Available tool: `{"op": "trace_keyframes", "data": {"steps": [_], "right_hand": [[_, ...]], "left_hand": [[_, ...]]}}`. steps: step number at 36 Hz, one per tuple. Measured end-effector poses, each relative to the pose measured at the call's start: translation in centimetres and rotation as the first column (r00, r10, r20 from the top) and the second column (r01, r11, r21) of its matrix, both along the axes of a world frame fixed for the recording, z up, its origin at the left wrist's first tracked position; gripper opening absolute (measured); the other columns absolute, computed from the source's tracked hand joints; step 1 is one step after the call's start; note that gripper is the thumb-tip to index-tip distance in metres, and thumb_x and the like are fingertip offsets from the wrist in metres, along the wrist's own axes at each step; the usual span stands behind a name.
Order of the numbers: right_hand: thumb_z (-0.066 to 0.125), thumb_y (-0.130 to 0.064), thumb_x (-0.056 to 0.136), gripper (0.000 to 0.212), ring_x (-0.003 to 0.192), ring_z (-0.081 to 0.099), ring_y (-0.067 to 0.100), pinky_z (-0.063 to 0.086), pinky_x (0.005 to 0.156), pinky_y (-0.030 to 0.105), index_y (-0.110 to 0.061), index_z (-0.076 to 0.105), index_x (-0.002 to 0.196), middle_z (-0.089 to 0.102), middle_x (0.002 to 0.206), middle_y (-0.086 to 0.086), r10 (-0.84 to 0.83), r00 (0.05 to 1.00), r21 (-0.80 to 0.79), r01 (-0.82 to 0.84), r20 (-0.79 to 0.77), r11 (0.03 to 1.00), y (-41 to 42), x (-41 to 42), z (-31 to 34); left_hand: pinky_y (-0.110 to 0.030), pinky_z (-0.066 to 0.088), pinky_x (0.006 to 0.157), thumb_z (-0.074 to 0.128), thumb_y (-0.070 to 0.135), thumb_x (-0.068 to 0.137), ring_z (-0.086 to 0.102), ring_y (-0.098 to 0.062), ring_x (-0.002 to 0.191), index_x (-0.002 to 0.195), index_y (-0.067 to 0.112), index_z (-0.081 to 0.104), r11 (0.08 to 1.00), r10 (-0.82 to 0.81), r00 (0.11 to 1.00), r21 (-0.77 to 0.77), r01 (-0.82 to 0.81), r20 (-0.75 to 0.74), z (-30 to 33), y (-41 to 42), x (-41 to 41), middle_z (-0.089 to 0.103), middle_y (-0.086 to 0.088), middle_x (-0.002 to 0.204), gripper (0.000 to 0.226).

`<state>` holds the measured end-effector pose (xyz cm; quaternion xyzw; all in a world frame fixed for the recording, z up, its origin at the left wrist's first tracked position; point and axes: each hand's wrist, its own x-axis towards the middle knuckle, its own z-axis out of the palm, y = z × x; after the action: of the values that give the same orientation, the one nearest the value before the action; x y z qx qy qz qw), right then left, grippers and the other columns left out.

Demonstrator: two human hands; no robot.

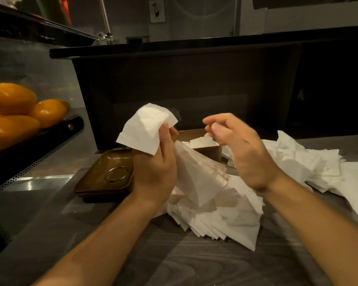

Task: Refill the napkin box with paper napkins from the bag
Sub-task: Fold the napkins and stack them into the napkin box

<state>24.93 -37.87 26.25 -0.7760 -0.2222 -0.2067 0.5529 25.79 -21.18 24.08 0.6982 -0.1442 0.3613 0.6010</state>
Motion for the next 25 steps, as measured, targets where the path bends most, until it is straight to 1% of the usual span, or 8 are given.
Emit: {"op": "trace_keyframes", "data": {"steps": [2, 4, 7, 14, 16, 19, 22, 25], "right_hand": [[0.055, -0.054, 0.090, 0.031, 0.105, 0.061, -0.005, 0.052, 0.085, 0.013, -0.043, 0.057, 0.119, 0.064, 0.108, -0.023, 0.090, 0.995, 0.001, -0.090, -0.050, 0.996, -0.1, -0.3, 0.2], [0.071, -0.058, 0.083, 0.043, 0.099, 0.065, -0.001, 0.058, 0.082, 0.023, -0.042, 0.058, 0.121, 0.066, 0.107, -0.019, 0.137, 0.980, -0.201, -0.165, -0.146, 0.966, 0.2, -0.7, -0.2], [0.073, -0.065, 0.076, 0.042, 0.081, 0.067, 0.009, 0.061, 0.070, 0.035, -0.030, 0.068, 0.099, 0.068, 0.090, -0.011, 0.065, 0.979, -0.505, -0.155, -0.191, 0.849, 1.2, -1.1, -0.8], [0.063, -0.033, 0.098, 0.010, 0.075, 0.061, 0.001, 0.048, 0.064, 0.016, -0.031, 0.067, 0.090, 0.064, 0.078, -0.017, 0.096, 0.986, -0.386, -0.143, -0.139, 0.911, 1.1, -0.5, -0.8], [0.062, -0.024, 0.099, 0.013, 0.069, 0.061, 0.005, 0.050, 0.062, 0.022, -0.021, 0.069, 0.088, 0.064, 0.075, -0.011, 0.044, 0.987, -0.275, -0.085, -0.152, 0.958, 0.6, -0.3, -0.5], [0.060, -0.020, 0.097, 0.017, 0.094, 0.068, 0.029, 0.055, 0.081, 0.039, -0.010, 0.073, 0.103, 0.072, 0.100, 0.011, -0.016, 0.953, 0.125, 0.056, -0.301, 0.991, -0.9, 0.3, 0.3], [0.062, -0.030, 0.091, 0.035, 0.116, 0.064, 0.029, 0.055, 0.096, 0.049, -0.021, 0.066, 0.125, 0.070, 0.122, 0.005, 0.195, 0.847, 0.489, 0.086, -0.495, 0.868, -2.4, 0.3, 0.5], [0.056, -0.029, 0.091, 0.040, 0.116, 0.067, 0.031, 0.055, 0.094, 0.049, -0.020, 0.067, 0.128, 0.072, 0.123, 0.008, 0.399, 0.753, 0.590, -0.017, -0.523, 0.807, -2.5, -0.3, 0.6]], "left_hand": [[-0.002, 0.047, 0.077, 0.041, 0.055, 0.087, 0.060, 0.014, 0.102, 0.107, 0.039, 0.055, 0.999, 0.027, 0.999, -0.041, -0.028, -0.018, 0.5, -0.1, -0.2, 0.060, 0.023, 0.104, 0.030], [-0.003, 0.047, 0.077, 0.039, 0.058, 0.086, 0.063, 0.004, 0.102, 0.112, 0.029, 0.061, 0.997, 0.038, 0.999, -0.070, -0.040, -0.027, 0.5, -0.1, -0.1, 0.064, 0.016, 0.106, 0.045], [-0.011, 0.051, 0.083, 0.038, 0.053, 0.094, 0.065, -0.002, 0.099, 0.098, 0.030, 0.061, 0.997, 0.076, 0.997, 0.003, -0.076, 0.001, 0.0, 0.1, 0.4, 0.066, 0.011, 0.098, 0.033], [-0.019, 0.055, 0.084, 0.046, 0.045, 0.100, 0.064, -0.003, 0.100, 0.108, 0.028, 0.061, 0.986, -0.072, 0.996, 0.147, 0.080, -0.061, -0.6, 0.4, 1.2, 0.065, 0.009, 0.099, 0.025], [-0.016, 0.053, 0.081, 0.043, 0.037, 0.097, 0.064, -0.001, 0.099, 0.101, 0.033, 0.062, 0.967, -0.159, 0.983, 0.186, 0.175, -0.097, -0.5, 0.8, 1.1, 0.067, 0.014, 0.095, 0.019], [-0.025, 0.056, 0.081, 0.040, 0.030, 0.094, 0.066, -0.009, 0.089, 0.075, 0.018, 0.065, 0.938, -0.254, 0.956, 0.203, 0.281, -0.148, -0.2, 1.5, 0.7, 0.069, 0.010, 0.082, 0.033], [-0.019, 0.055, 0.078, 0.041, 0.029, 0.090, 0.066, -0.008, 0.087, 0.070, 0.011, 0.063, 0.926, -0.305, 0.932, 0.168, 0.338, -0.194, 0.2, 1.8, 0.2, 0.068, 0.012, 0.078, 0.035], [-0.024, 0.054, 0.078, 0.045, 0.029, 0.087, 0.063, -0.008, 0.078, 0.062, 0.004, 0.059, 0.891, -0.336, 0.927, 0.263, 0.370, -0.168, -0.1, 2.0, -0.2, 0.062, 0.010, 0.067, 0.038]]}}
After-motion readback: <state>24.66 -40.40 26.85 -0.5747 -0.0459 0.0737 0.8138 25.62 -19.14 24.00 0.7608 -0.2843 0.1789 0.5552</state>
